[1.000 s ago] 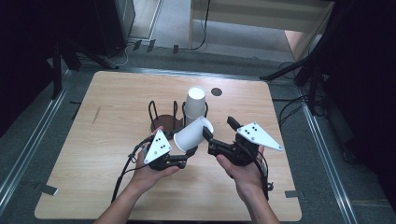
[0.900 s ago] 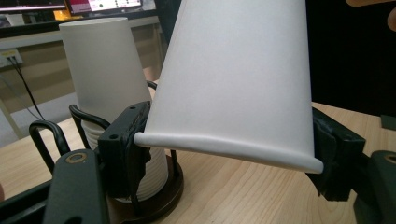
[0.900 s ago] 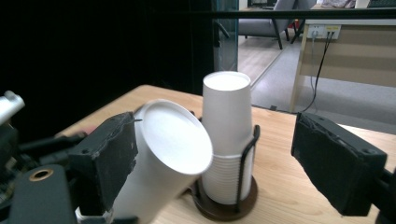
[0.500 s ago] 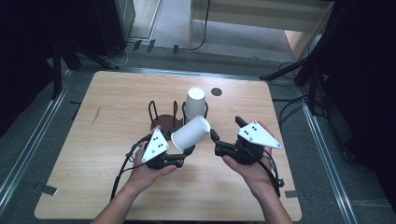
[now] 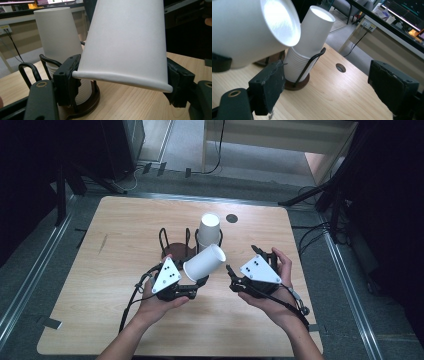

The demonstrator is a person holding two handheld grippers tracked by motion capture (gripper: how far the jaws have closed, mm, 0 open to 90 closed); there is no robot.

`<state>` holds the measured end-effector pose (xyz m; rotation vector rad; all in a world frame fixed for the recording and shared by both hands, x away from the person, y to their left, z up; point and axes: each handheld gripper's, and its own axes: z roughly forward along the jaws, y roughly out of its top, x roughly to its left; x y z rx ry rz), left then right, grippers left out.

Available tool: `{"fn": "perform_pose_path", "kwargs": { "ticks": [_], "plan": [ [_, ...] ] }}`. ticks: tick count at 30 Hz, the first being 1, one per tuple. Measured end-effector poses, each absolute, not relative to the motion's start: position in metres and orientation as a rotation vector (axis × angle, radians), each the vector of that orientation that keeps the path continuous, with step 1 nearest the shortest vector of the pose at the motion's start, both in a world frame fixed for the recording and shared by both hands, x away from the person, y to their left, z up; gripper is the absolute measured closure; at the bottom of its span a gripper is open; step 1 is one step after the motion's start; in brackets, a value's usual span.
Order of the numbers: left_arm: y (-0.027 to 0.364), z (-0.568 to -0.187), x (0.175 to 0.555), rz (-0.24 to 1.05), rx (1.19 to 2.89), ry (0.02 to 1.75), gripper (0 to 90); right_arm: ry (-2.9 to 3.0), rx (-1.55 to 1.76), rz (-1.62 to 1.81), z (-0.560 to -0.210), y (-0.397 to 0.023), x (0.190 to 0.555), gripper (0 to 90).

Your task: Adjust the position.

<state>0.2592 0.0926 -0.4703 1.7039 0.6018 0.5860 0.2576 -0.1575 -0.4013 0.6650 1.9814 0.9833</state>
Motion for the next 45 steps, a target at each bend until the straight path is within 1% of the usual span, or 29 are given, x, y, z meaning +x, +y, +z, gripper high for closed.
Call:
{"fn": "perform_pose_path", "kwargs": {
  "ticks": [6,9,15,27,36,45],
  "plan": [
    [0.094,-0.469,0.259,0.586,1.718,0.602,26.4,2.011,0.562,0.913,-0.4,-0.159,0.263,15.0],
    [0.093,-0.47,0.26,0.583,1.73,0.599,26.4,2.043,0.435,0.829,-0.4,-0.158,0.264,15.0],
    [0.092,-0.47,0.259,0.578,1.73,0.6,26.4,2.058,0.304,0.73,-0.401,-0.153,0.264,15.0],
    [0.091,-0.469,0.258,0.584,1.718,0.605,26.5,2.044,0.347,0.805,-0.406,-0.148,0.259,14.2],
    [0.091,-0.469,0.259,0.585,1.715,0.605,26.7,2.045,0.375,0.855,-0.402,-0.146,0.256,14.0],
    [0.093,-0.468,0.259,0.589,1.729,0.601,26.8,2.045,0.319,0.809,-0.402,-0.145,0.256,14.0]
  ]
}}
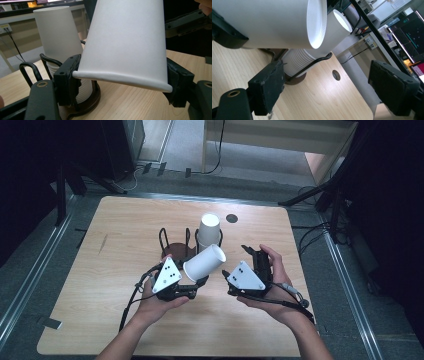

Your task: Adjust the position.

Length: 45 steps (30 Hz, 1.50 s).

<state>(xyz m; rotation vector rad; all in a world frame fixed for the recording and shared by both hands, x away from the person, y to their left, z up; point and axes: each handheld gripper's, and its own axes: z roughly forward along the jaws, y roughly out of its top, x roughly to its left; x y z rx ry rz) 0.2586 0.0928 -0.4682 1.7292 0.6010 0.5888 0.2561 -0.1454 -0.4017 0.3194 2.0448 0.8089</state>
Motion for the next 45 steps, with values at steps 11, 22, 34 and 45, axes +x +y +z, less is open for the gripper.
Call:
{"fn": "perform_pose_path", "kwargs": {
  "ticks": [11,22,34,45],
  "plan": [
    [0.089,-0.47,0.258,0.601,1.77,0.583,27.0,2.076,0.174,0.708,-0.405,-0.141,0.257,13.7],
    [0.09,-0.471,0.258,0.617,1.826,0.576,27.3,2.094,0.088,0.661,-0.409,-0.139,0.257,13.6],
    [0.091,-0.472,0.26,0.615,1.892,0.572,27.8,2.131,0.033,0.63,-0.414,-0.142,0.257,13.6],
    [0.086,-0.477,0.26,0.619,1.974,0.547,28.0,2.163,-0.082,0.575,-0.42,-0.137,0.256,13.7]
  ]
}}
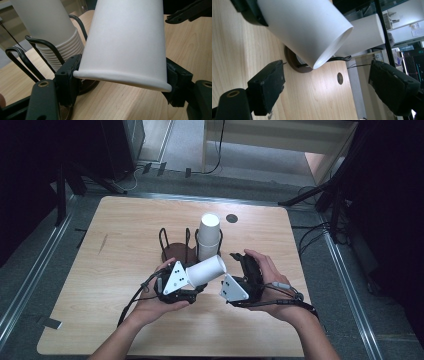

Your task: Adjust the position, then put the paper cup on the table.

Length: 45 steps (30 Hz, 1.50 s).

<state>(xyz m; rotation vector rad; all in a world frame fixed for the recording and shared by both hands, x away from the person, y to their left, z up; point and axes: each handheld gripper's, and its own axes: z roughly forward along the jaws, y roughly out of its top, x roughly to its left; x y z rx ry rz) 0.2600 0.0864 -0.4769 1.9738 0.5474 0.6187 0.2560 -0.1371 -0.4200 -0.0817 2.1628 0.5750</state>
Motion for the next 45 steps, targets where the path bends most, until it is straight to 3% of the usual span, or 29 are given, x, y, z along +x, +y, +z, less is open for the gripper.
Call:
{"fn": "perform_pose_path", "kwargs": {
  "ticks": [22,38,45],
  "plan": [
    [0.079,-0.482,0.256,0.639,2.027,0.508,28.0,2.122,-0.331,0.469,-0.43,-0.128,0.257,14.0],
    [0.076,-0.481,0.254,0.669,2.067,0.475,28.1,2.12,-0.46,0.392,-0.435,-0.117,0.256,21.8],
    [0.076,-0.482,0.253,0.684,2.085,0.455,25.4,2.109,-0.526,0.345,-0.44,-0.117,0.254,29.5]
  ]
}}
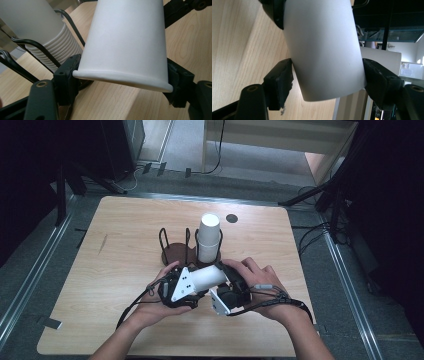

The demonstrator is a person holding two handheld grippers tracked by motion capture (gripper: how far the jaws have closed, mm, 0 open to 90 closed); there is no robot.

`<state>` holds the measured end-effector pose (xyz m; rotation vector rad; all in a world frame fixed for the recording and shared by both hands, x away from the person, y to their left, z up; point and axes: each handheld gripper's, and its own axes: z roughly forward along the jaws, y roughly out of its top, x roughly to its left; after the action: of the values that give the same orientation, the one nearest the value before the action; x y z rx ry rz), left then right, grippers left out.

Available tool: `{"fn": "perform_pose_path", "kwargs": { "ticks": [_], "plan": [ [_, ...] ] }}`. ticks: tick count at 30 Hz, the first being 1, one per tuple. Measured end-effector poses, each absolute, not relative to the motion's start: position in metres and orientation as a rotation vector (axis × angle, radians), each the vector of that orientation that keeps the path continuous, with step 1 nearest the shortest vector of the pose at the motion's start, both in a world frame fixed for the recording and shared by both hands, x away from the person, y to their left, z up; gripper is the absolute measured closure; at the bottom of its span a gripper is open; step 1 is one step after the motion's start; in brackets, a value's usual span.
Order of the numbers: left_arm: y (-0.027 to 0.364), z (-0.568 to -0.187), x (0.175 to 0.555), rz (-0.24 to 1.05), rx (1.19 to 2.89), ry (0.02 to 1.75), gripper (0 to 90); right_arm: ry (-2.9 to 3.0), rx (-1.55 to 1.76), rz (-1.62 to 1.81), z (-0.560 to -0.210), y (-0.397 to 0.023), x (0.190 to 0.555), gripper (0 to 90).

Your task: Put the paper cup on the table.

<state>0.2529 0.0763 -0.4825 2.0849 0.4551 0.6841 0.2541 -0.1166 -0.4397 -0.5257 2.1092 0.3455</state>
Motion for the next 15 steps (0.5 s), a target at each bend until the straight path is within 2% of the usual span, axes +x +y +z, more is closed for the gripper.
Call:
{"fn": "perform_pose_path", "kwargs": {
  "ticks": [4,10,15],
  "plan": [
    [0.078,-0.48,0.253,0.653,2.029,0.482,14.7,2.125,-0.54,0.326,-0.441,-0.119,0.252,34.9],
    [0.082,-0.476,0.253,0.635,2.005,0.469,9.9,2.128,-0.484,0.383,-0.439,-0.122,0.253,35.2],
    [0.089,-0.472,0.254,0.569,1.933,0.503,5.3,2.126,-0.417,0.412,-0.441,-0.127,0.255,35.2]
  ]
}}
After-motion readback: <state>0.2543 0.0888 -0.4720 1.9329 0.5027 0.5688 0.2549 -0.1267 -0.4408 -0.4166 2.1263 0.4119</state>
